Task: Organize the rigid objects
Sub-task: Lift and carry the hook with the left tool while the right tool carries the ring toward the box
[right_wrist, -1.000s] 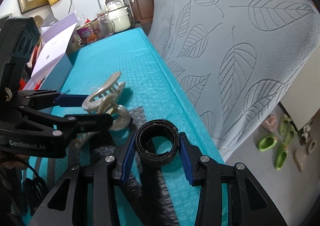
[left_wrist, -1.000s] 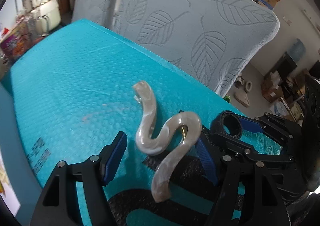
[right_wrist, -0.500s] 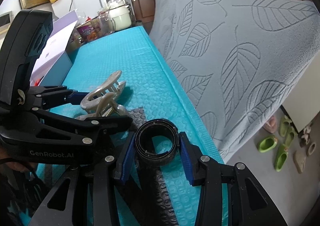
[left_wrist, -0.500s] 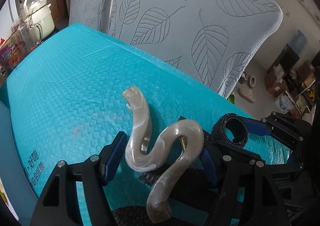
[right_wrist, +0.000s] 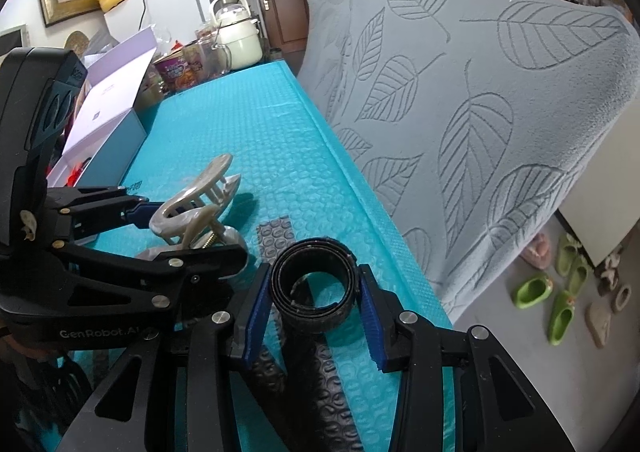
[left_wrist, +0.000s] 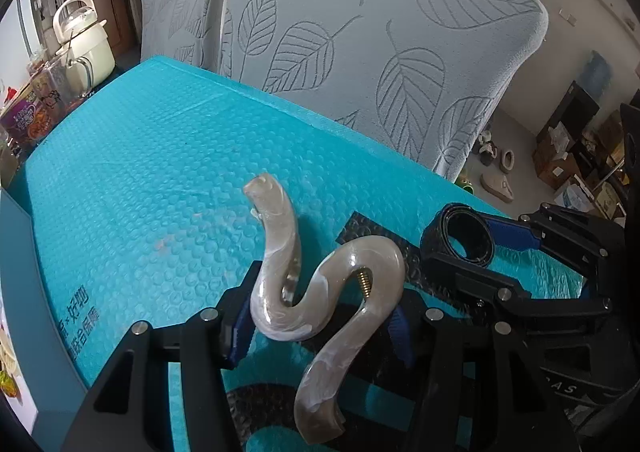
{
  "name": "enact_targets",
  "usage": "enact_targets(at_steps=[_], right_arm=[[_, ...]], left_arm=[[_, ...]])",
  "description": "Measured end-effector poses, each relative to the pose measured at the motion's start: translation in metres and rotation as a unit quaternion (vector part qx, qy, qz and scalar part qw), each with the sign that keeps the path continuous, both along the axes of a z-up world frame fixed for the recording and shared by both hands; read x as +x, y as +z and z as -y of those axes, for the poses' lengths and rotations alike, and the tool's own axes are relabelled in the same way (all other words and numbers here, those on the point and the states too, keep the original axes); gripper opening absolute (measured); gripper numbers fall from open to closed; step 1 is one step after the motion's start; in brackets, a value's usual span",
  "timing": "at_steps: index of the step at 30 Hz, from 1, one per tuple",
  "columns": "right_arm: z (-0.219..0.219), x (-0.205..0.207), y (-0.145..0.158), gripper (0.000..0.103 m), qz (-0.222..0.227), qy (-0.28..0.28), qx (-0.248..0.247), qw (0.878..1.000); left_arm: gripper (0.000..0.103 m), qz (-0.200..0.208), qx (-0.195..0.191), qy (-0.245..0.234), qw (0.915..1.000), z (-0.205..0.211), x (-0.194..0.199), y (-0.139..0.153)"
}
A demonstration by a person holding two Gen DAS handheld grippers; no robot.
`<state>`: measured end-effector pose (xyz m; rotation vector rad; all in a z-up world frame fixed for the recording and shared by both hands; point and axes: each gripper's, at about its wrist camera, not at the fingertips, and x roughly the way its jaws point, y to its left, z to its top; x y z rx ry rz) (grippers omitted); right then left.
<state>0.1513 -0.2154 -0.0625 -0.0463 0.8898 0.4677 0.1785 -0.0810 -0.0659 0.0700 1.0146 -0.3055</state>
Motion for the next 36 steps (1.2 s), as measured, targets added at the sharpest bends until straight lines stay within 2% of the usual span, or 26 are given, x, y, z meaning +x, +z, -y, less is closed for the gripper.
enact_targets(at_steps=[21,36], right_arm=[[-0.015,-0.038,0.018,0.04,0.021,0.01,0.004,1.0],[-0.059,-0.079,0.026,0.04,0.036,0.069,0.014,0.997]], left_arm=[[0.055,0.024,-0.007,0.031,0.9992,-0.029,-0.048,0.018],[0.055,0.043,-0.004,0.091,0.9949,-0.073,-0.108,0.027]])
